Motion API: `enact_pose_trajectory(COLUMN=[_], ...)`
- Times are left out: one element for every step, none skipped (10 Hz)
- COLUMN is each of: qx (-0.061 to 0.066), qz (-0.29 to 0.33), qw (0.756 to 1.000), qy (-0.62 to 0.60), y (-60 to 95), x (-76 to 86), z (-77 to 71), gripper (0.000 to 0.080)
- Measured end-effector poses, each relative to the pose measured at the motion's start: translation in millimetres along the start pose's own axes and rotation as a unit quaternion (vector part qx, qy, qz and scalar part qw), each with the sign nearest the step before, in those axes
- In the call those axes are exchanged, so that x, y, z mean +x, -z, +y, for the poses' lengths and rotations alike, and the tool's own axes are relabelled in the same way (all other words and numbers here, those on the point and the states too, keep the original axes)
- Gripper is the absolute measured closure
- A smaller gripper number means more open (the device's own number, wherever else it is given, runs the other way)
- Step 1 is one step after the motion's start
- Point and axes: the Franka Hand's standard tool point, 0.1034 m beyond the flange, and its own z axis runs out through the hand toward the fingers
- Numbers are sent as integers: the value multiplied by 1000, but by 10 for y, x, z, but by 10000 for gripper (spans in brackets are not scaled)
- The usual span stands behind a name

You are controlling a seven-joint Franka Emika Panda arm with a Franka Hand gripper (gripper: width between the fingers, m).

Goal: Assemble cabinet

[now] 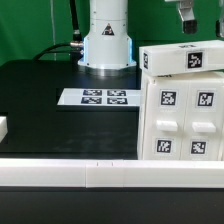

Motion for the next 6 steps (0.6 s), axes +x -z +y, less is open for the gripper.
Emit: enact_pose_trajectory(qx=[-1, -2, -12, -10, -9, -10], qz=[0, 1, 13, 16, 14, 14], qw=[1000, 999, 989, 955, 943, 927], qy=[4, 38, 147, 296, 332, 375], y=[-17, -17, -11, 29, 34, 31], x=[0, 0, -9, 10, 16, 17], z=[6, 6, -2, -61, -67, -65], gripper=[2, 2, 2, 2, 2, 2])
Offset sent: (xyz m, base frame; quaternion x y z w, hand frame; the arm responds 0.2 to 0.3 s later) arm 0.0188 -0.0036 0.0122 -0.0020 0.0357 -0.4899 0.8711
